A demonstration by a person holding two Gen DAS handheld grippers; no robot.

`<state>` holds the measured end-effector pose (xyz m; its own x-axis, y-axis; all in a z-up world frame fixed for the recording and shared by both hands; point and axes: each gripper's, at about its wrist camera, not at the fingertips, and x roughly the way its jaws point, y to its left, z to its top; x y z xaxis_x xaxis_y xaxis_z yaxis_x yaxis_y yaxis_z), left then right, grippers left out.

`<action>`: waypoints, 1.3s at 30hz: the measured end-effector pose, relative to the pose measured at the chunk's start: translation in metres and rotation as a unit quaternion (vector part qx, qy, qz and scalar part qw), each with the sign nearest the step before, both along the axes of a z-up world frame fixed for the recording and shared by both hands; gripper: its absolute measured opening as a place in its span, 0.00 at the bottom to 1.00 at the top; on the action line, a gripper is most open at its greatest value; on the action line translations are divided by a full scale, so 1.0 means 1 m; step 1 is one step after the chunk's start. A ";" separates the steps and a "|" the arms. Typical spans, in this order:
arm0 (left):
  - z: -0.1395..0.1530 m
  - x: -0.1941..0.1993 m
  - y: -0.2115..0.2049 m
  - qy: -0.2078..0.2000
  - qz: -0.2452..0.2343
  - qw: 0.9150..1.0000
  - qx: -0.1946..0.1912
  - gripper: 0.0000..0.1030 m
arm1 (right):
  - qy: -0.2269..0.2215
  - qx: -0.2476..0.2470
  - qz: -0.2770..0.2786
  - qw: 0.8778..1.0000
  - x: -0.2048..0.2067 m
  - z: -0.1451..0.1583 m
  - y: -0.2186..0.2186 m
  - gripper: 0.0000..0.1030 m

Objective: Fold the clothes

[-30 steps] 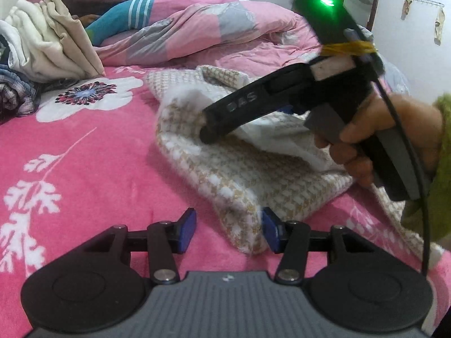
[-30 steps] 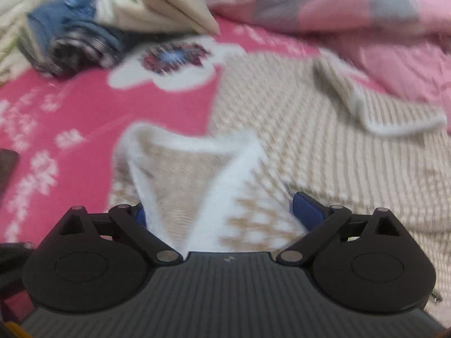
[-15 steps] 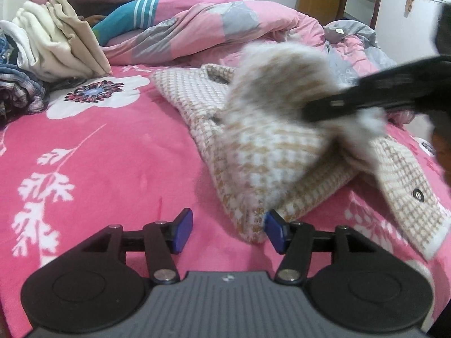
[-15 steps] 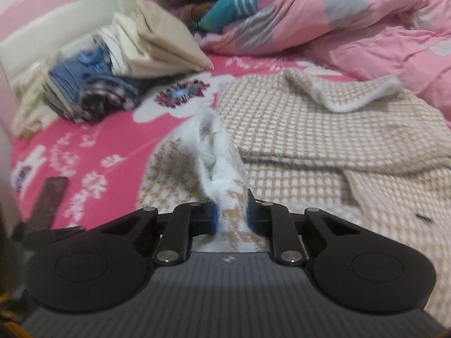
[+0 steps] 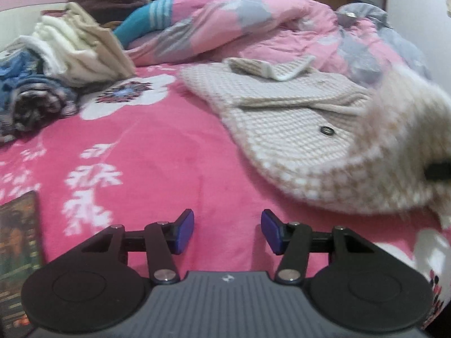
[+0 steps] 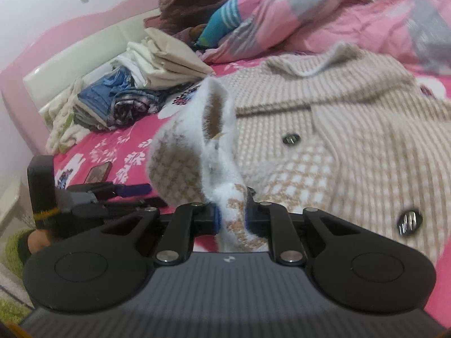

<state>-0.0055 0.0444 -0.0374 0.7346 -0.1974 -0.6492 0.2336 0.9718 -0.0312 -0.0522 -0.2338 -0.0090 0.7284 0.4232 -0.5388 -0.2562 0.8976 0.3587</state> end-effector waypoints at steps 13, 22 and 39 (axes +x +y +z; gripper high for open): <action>0.043 0.021 -0.053 -0.062 -0.060 0.996 -0.018 0.57 | -0.091 -0.207 0.048 0.973 -0.063 -0.036 0.063 0.25; 0.009 0.004 -0.117 -0.025 -0.172 0.985 0.018 0.59 | -0.041 -0.128 -0.006 0.991 -0.107 -0.038 0.025 0.27; 0.003 -0.009 -0.075 0.053 -0.160 0.986 -0.015 0.61 | 0.055 0.129 -0.231 0.963 0.006 -0.068 -0.151 0.71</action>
<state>-0.0150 -0.0308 -0.0343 0.5594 -0.4285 -0.7096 0.5217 0.8472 -0.1003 -0.0464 -0.3846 -0.0767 0.8157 0.1988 -0.5432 0.2002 0.7840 0.5876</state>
